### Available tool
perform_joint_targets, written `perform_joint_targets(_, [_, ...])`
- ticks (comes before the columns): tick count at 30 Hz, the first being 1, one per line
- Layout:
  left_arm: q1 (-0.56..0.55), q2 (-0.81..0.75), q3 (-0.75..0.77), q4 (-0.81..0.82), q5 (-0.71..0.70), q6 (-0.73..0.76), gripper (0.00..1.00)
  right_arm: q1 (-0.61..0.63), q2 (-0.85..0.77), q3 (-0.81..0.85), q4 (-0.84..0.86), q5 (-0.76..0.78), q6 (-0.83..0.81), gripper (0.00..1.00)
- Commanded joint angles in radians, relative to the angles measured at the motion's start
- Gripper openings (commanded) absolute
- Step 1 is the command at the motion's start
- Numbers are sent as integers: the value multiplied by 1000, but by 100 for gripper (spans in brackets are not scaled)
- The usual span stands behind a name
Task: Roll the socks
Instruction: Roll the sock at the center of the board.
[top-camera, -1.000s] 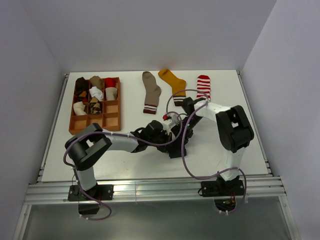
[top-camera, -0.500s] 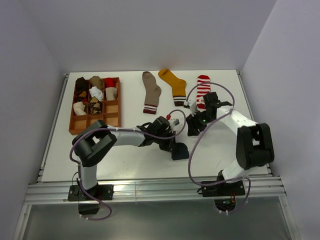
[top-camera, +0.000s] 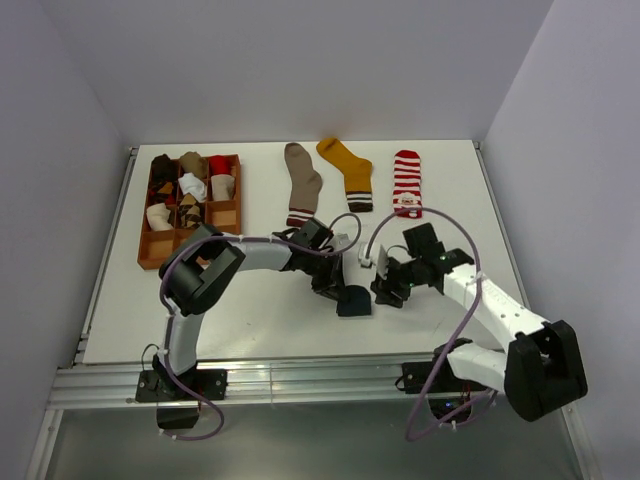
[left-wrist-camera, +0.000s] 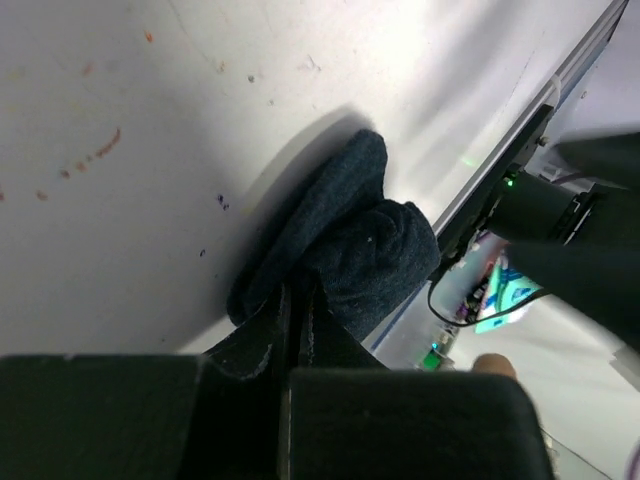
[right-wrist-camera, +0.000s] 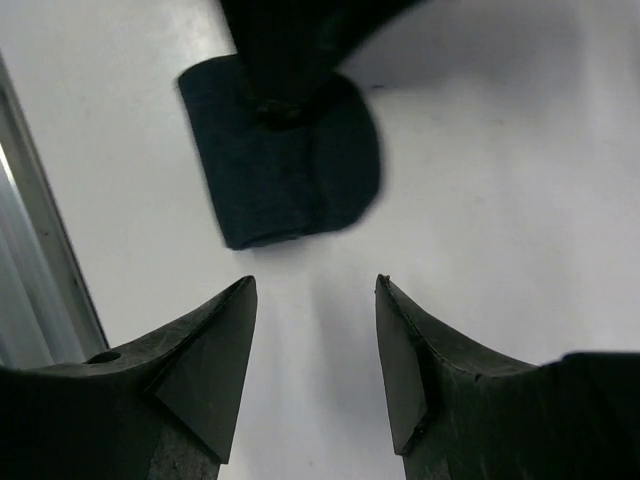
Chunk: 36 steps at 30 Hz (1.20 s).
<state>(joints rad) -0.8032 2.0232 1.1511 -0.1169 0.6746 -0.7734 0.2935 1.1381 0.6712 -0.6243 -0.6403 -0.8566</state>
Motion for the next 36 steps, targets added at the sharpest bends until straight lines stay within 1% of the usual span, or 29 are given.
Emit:
perform_joint_targets(1, [13, 78, 47, -184, -69, 66, 0, 143, -69, -71, 116, 107, -12, 58])
perform_joint_targets(4, [25, 100, 82, -199, -53, 69, 0, 231, -107, -123, 187, 169, 17, 59])
perform_joint_targets(5, [27, 112, 88, -205, -52, 69, 0, 274, -112, -131, 196, 195, 19, 59])
perform_joint_targets(7, [27, 126, 104, -210, -41, 68, 0, 317, -100, -137, 205, 223, 24, 59])
perform_joint_targets(13, [25, 134, 122, -208, -27, 62, 0, 375, -71, -150, 244, 261, 37, 58])
perform_joint_targets(19, [29, 135, 128, -205, -20, 60, 0, 432, 11, -137, 259, 298, 41, 57])
perform_joint_targets(23, [29, 134, 128, -195, -17, 57, 0, 444, 63, -117, 268, 309, 51, 54])
perform_joint_targets(24, [29, 131, 124, -190, -14, 56, 1, 443, 77, -107, 273, 317, 66, 49])
perform_joint_targets(25, [29, 121, 116, -178, -13, 49, 2, 444, 104, -102, 282, 327, 70, 45])
perform_joint_targets(26, [29, 114, 99, -161, -15, 45, 7, 443, 123, -95, 282, 327, 74, 39])
perform_joint_targets(27, [29, 106, 90, -149, -21, 39, 8, 441, 133, -94, 284, 327, 83, 28])
perform_joint_targets(29, [30, 77, 56, -100, -17, 22, 14, 435, 173, -81, 275, 314, 90, 20])
perform_joint_targets(31, [36, 34, 27, -60, -26, -4, 18, 424, 204, -65, 241, 291, 93, 19])
perform_joint_targets(32, [38, 16, -6, -11, -36, -15, 23, 411, 227, -49, 229, 263, 91, 18])
perform_joint_targets(34, [42, -44, -40, 28, -82, -41, 28, 391, 247, -36, 192, 235, 84, 18])
perform_joint_targets(36, [45, -89, -111, 107, -113, -66, 34, 352, 285, -3, 155, 188, 64, 18])
